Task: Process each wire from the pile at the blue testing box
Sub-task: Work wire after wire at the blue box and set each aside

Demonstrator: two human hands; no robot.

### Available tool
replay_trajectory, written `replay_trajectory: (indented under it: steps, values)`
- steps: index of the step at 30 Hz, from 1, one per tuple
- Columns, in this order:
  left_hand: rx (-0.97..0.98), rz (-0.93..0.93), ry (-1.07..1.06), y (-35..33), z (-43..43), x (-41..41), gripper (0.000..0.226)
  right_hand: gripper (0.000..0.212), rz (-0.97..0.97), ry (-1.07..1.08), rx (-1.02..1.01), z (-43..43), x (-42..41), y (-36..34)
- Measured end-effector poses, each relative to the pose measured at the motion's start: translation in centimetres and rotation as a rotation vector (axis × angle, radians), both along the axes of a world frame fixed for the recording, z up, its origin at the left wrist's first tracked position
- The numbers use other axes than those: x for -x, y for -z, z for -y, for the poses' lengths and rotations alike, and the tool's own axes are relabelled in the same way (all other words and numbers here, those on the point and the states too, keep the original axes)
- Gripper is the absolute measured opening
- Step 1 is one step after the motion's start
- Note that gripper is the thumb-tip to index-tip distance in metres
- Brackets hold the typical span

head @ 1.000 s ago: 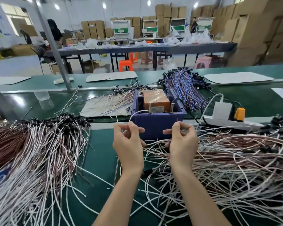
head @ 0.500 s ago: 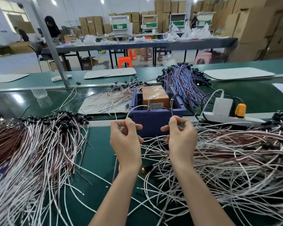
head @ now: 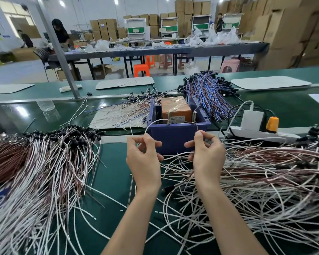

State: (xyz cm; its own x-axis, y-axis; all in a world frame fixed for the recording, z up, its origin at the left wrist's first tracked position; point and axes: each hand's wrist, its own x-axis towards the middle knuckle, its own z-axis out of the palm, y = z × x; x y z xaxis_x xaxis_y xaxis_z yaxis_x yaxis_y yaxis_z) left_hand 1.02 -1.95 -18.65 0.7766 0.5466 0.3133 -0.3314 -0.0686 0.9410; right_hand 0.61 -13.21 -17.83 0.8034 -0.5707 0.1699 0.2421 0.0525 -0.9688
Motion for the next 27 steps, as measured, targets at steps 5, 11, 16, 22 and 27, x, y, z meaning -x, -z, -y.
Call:
replay_trajectory:
  steps: [5, 11, 16, 22, 27]
  values:
    - [0.001, -0.019, -0.022, 0.10, -0.18, -0.06, 0.017, 0.009, 0.002, -0.011, -0.008, -0.07, -0.09, -0.15]
    - [0.000, -0.014, -0.020, 0.09, -0.16, -0.05, 0.016, 0.007, 0.018, -0.041, -0.031, -0.08, 0.07, -0.11]
    - [-0.015, -0.010, -0.020, 0.06, -0.14, -0.07, 0.018, 0.008, 0.014, -0.033, -0.012, -0.12, -0.04, -0.16]
    - [-0.009, -0.018, -0.028, -0.02, -0.15, 0.01, 0.015, 0.006, 0.025, -0.044, -0.028, -0.14, 0.17, -0.16]
    - [-0.016, -0.019, -0.034, -0.10, -0.15, 0.06, 0.015, 0.005, 0.025, -0.051, -0.021, -0.22, 0.29, -0.23]
